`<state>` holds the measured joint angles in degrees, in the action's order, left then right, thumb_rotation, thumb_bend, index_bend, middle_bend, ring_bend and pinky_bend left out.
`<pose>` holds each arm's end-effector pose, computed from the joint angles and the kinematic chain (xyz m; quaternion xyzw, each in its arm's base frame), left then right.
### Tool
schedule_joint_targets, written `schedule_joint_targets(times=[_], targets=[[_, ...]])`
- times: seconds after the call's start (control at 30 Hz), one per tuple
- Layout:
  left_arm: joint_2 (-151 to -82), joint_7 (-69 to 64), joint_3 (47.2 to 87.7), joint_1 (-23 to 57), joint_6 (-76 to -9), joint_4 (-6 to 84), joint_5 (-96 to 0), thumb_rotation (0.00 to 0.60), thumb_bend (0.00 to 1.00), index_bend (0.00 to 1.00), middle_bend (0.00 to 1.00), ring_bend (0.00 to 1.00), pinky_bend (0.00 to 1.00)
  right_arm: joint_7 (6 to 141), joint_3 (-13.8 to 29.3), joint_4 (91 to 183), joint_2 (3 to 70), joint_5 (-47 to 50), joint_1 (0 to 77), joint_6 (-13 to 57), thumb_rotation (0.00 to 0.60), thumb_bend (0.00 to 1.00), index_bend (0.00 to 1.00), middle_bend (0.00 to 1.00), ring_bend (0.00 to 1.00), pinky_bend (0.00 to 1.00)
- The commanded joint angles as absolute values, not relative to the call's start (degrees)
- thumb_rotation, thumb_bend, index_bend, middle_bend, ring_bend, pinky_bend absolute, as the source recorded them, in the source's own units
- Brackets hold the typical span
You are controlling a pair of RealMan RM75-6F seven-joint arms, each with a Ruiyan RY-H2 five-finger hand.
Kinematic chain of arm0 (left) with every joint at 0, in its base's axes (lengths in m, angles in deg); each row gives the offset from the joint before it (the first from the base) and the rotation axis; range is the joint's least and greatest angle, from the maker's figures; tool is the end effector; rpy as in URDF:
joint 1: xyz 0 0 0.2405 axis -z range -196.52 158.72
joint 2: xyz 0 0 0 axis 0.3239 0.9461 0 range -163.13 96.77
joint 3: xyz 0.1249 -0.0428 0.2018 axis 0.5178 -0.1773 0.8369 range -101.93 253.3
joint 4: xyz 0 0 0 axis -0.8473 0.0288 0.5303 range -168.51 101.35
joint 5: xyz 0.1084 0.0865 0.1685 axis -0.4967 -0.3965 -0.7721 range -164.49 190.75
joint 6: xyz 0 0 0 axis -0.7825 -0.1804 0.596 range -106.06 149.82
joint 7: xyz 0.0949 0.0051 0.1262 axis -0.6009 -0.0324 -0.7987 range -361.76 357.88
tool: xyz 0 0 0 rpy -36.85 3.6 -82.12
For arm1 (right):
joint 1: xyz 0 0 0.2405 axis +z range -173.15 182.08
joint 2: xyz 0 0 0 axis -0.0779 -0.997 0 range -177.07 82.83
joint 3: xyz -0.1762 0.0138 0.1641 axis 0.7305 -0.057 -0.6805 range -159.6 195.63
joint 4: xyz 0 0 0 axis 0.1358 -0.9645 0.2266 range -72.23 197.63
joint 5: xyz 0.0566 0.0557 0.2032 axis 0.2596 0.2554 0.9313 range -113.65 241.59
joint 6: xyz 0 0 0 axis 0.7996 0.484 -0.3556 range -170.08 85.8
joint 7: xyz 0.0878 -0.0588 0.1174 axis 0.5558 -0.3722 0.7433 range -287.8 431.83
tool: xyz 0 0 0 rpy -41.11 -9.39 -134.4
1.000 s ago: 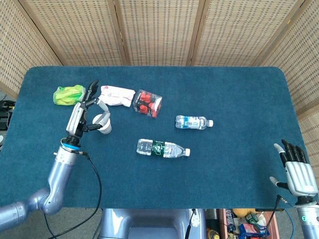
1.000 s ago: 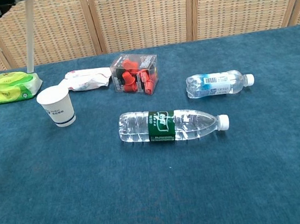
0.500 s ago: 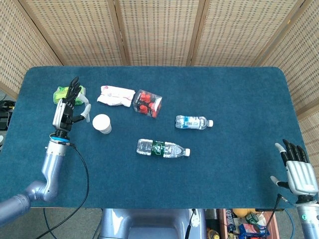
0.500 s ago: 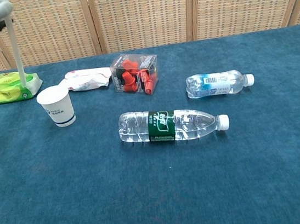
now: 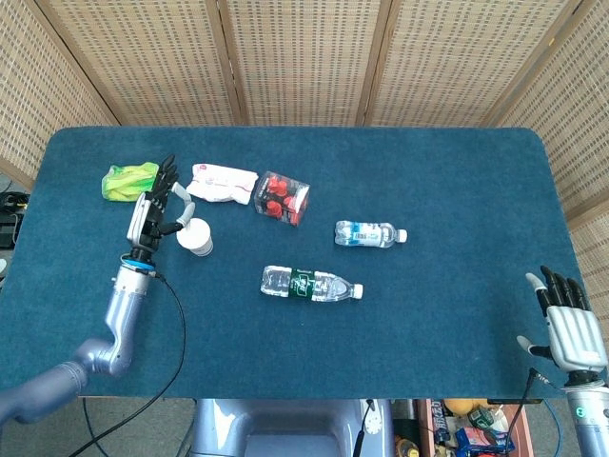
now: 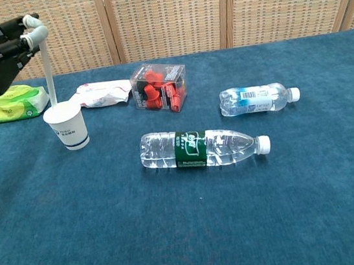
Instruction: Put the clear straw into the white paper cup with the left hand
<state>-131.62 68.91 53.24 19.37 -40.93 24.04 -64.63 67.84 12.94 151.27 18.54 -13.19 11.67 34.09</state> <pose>-0.1765 0.4123 0.0209 -0.2938 -0.6398 -0.6981 0.1304 -0.3314 -0.2148 0.1373 0.5920 -0.4138 0.3130 0.6167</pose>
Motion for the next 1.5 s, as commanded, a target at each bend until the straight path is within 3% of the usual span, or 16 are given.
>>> schedule_joint_targets(times=[0.03, 0.63, 0.73, 0.8, 0.9, 1.07, 1.3, 1.5], targets=[[-133.89, 70.96, 53.93, 20.66, -39.8, 20.38, -64.53, 0.6, 0.41, 0.61, 0.0, 0.0, 0.0, 67.82, 12.89, 151.1, 18.61, -12.94, 11.79, 33.8, 0.6, 0.0, 0.0, 0.0, 0.0, 0.0], [-140.06, 75.37, 56.25, 22.87, -36.88, 8.46, -64.13, 0.6, 0.41, 0.61, 0.0, 0.0, 0.0, 69.01, 12.4, 150.21, 18.52, -11.21, 12.49, 31.8, 0.6, 0.0, 0.0, 0.0, 0.0, 0.0], [-140.7, 76.06, 56.74, 22.87, -36.99, 7.3, -64.36, 0.6, 0.41, 0.46, 0.0, 0.0, 0.0, 69.03, 12.39, 150.03, 18.59, -11.01, 12.61, 31.52, 0.6, 0.0, 0.0, 0.0, 0.0, 0.0], [-140.82, 76.91, 57.52, 22.79, -37.48, 6.94, -65.2, 0.6, 0.41, 0.24, 0.0, 0.0, 0.0, 69.09, 12.35, 149.97, 18.58, -10.93, 12.64, 31.48, 0.6, 0.0, 0.0, 0.0, 0.0, 0.0], [-140.64, 77.65, 58.65, 22.61, -38.71, 6.56, -66.57, 0.6, 0.41, 0.04, 0.0, 0.0, 0.0, 69.25, 12.33, 150.02, 18.51, -10.98, 12.6, 31.62, 0.6, 0.0, 0.0, 0.0, 0.0, 0.0], [-139.75, 77.52, 60.14, 21.8, -41.44, 6.75, -68.32, 0.6, 0.41, 0.0, 0.0, 0.0, 0.0, 69.86, 12.42, 150.08, 18.32, -11.23, 12.53, 31.7, 0.6, 0.0, 0.0, 0.0, 0.0, 0.0], [-133.81, 72.17, 61.41, 19.17, -50.88, 12.96, -71.98, 0.6, 0.39, 0.0, 0.0, 0.0, 0.0, 70.48, 12.59, 150.48, 17.91, -11.96, 12.22, 32.45, 0.6, 0.0, 0.0, 0.0, 0.0, 0.0], [-121.35, 56.8, 64.06, 14.76, -56.19, 26.25, -74.88, 0.6, 0.14, 0.0, 0.0, 0.0, 0.0, 70.83, 12.95, 151.14, 17.53, -13.07, 11.79, 33.5, 0.6, 0.0, 0.0, 0.0, 0.0, 0.0]])
